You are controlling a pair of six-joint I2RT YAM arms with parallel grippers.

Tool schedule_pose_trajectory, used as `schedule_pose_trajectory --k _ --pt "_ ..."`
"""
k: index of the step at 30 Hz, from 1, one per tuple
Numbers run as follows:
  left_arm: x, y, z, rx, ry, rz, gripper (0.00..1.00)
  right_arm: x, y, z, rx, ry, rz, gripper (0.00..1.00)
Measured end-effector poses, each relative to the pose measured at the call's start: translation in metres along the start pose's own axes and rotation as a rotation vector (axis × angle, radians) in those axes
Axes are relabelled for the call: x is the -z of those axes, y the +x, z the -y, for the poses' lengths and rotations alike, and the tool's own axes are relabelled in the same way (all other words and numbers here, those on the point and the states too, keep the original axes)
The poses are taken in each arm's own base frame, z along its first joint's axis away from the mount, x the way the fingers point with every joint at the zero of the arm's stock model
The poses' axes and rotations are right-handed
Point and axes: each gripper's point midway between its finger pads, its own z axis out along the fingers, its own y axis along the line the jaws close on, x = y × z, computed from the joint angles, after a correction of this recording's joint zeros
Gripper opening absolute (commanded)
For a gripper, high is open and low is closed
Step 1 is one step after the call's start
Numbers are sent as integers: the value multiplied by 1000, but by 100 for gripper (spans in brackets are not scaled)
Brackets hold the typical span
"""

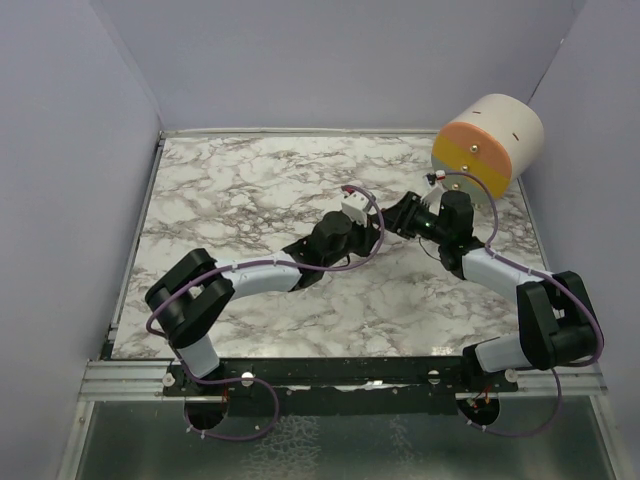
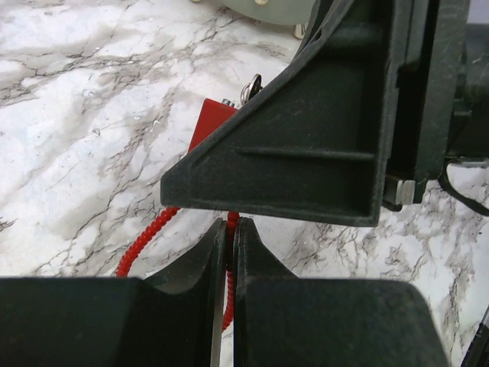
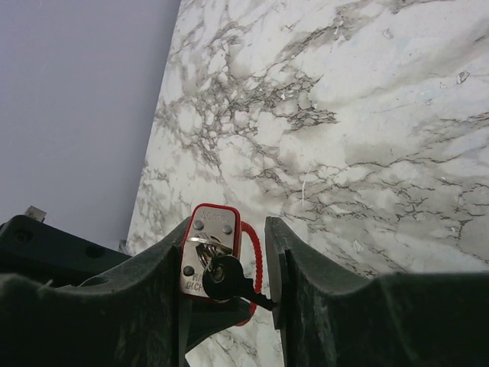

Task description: Unlock with the key

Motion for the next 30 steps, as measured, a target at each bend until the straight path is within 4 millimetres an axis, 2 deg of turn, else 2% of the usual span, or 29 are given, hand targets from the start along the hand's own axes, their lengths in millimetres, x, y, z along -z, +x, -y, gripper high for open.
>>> schedule_pose_trajectory --k 8,11,24,30 --pt "-3 -1 5 8 -3 -1 0 0 0 1 5 4 -4 16" --pt "-3 0 5 12 -4 -3 0 -1 1 1 4 6 -6 2" --pt "-3 1 -2 37 -55 13 0 -1 1 4 0 27 -2 1" --pt "4 4 -4 57 -56 27 0 0 7 2 -4 38 -10 1"
